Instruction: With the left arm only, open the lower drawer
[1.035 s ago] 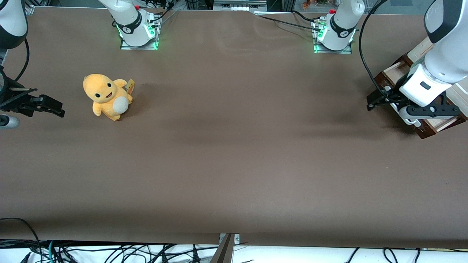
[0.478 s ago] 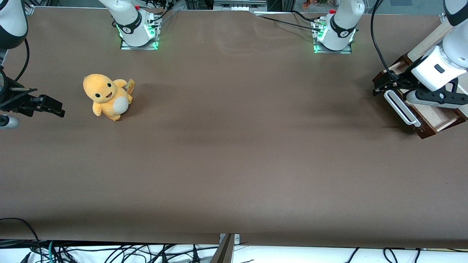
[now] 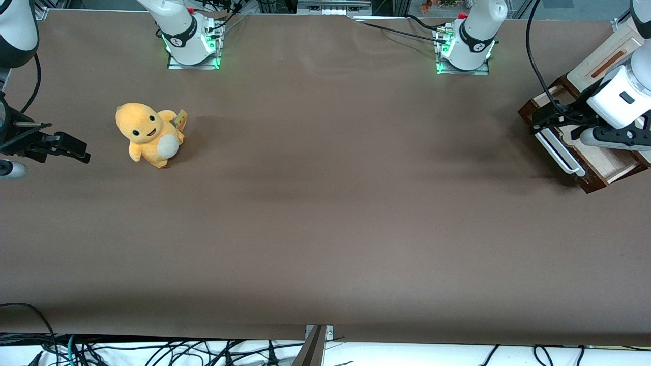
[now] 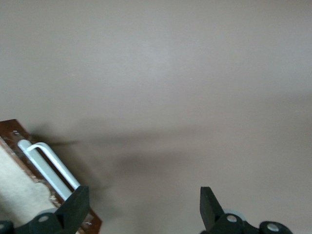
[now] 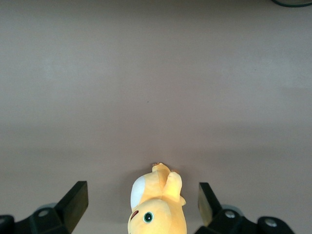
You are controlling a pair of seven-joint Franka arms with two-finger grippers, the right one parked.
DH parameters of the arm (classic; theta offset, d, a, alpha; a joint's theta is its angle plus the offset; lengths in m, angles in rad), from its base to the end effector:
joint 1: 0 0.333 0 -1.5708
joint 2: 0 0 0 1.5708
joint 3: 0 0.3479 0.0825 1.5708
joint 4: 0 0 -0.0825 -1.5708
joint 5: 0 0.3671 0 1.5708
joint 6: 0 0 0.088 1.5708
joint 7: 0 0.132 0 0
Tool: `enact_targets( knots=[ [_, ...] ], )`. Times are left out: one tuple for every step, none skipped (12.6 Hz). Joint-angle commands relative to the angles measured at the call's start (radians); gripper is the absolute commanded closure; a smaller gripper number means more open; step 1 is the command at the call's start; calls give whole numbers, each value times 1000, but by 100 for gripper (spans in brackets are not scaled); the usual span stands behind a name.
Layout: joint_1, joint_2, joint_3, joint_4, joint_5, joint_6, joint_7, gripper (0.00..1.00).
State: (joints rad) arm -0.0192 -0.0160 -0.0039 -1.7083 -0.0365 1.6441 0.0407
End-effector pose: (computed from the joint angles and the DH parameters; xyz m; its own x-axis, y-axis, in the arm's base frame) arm 0.5326 -0.0169 0.5836 0.9970 -0.0610 -0.0467 -0.0593 -0.9975 0.0381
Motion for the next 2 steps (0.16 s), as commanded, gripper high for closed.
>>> enact_targets(
  knots=[
    [-19, -5, 4, 16, 61, -27, 22, 0],
    [-18, -5, 5, 16, 61, -27, 22, 0]
  ],
)
